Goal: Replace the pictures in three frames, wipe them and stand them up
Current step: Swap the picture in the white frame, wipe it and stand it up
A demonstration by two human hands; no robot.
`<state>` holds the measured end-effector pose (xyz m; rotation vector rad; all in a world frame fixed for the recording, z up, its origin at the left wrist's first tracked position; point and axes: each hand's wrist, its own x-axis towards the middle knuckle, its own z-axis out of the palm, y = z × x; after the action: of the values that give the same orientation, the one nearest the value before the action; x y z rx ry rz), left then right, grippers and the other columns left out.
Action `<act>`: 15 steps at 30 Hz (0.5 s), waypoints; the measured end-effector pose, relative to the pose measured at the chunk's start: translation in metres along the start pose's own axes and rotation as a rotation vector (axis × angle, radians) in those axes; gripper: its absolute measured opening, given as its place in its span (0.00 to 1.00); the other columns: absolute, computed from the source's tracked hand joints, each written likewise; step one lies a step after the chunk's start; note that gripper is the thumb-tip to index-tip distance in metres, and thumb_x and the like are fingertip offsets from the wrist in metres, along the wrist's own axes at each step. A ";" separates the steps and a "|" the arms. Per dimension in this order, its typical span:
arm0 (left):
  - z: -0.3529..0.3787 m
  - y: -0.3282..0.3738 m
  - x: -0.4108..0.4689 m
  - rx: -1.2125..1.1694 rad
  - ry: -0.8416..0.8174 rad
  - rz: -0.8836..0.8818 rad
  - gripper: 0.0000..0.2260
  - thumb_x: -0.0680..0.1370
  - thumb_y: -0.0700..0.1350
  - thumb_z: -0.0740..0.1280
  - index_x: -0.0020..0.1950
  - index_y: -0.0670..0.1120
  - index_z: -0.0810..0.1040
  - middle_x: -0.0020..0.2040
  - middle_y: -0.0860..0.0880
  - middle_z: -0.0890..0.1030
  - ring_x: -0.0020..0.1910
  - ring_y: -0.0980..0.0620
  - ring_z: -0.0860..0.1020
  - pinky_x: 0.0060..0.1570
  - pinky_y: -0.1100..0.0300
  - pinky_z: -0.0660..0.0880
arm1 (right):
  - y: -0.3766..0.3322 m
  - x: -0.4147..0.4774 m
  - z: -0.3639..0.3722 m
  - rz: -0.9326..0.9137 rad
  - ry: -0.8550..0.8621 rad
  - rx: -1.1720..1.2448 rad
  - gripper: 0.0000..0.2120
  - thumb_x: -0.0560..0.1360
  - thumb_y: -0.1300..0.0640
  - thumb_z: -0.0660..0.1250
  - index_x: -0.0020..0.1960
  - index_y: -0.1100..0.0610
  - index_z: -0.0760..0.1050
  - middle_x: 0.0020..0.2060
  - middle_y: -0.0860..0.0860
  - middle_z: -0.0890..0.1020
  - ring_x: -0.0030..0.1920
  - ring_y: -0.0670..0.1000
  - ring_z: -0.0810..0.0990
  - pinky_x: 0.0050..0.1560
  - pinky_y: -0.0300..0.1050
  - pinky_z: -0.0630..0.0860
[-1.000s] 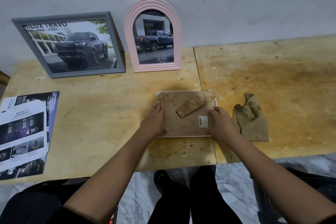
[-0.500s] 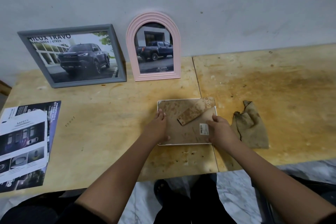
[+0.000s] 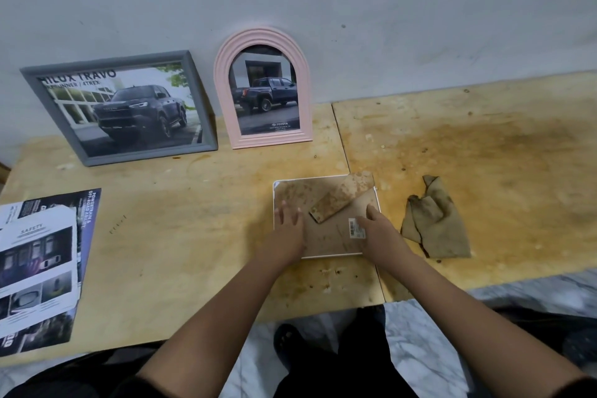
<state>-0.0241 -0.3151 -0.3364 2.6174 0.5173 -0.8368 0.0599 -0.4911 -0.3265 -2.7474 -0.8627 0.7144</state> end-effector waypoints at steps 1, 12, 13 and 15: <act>-0.003 0.001 0.001 0.017 0.002 -0.001 0.32 0.81 0.41 0.59 0.77 0.42 0.41 0.75 0.37 0.36 0.75 0.37 0.39 0.69 0.49 0.63 | 0.001 0.001 -0.001 0.010 0.003 -0.028 0.17 0.73 0.64 0.63 0.62 0.59 0.72 0.57 0.54 0.68 0.55 0.53 0.71 0.45 0.40 0.74; -0.033 0.011 0.019 0.117 0.044 0.130 0.50 0.69 0.37 0.74 0.77 0.53 0.40 0.77 0.46 0.37 0.76 0.41 0.39 0.73 0.47 0.53 | 0.020 0.001 -0.015 -0.143 0.013 0.095 0.49 0.66 0.59 0.75 0.76 0.49 0.47 0.76 0.43 0.48 0.75 0.50 0.56 0.70 0.49 0.65; -0.036 0.013 0.020 0.112 0.029 0.153 0.51 0.69 0.37 0.74 0.77 0.51 0.39 0.77 0.47 0.37 0.76 0.42 0.39 0.73 0.48 0.51 | 0.021 0.000 -0.015 -0.194 0.034 0.117 0.48 0.67 0.60 0.74 0.76 0.49 0.48 0.74 0.40 0.48 0.75 0.50 0.56 0.71 0.48 0.64; -0.040 0.014 0.019 0.083 0.014 0.193 0.49 0.70 0.36 0.73 0.77 0.47 0.39 0.78 0.47 0.39 0.76 0.44 0.40 0.73 0.49 0.48 | 0.022 0.000 -0.015 -0.294 0.093 0.132 0.39 0.70 0.60 0.72 0.73 0.47 0.55 0.71 0.37 0.51 0.74 0.50 0.59 0.67 0.49 0.69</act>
<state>0.0157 -0.3057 -0.3150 2.6960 0.2325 -0.7937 0.0780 -0.5097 -0.3199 -2.4455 -1.1228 0.5607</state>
